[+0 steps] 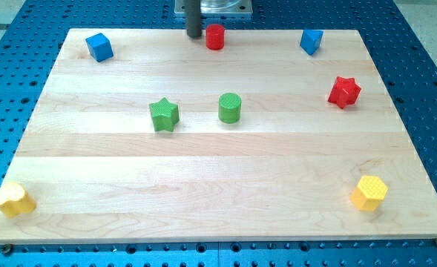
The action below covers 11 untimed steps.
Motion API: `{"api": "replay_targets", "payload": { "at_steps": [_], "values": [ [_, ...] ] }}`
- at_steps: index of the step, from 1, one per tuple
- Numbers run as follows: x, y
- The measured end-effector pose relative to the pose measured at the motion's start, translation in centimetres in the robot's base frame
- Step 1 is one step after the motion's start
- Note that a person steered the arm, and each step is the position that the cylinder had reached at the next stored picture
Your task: Place the red circle above the green circle
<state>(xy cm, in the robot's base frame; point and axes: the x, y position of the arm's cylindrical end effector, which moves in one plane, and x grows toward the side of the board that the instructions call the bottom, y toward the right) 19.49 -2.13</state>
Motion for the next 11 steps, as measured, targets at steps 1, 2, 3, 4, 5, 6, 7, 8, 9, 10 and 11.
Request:
{"api": "replay_targets", "payload": {
  "at_steps": [1,2,3,4,5,6,7,8,9,10,11],
  "values": [
    [-0.2,4.4],
    [1.1,4.9],
    [6.2,4.0],
    [10.6,4.0],
    [11.2,4.0],
    [6.6,4.0],
    [6.6,0.1],
    [10.2,-1.9],
    [12.3,0.0],
    [13.0,2.5],
    [13.0,2.7]
  ]
}}
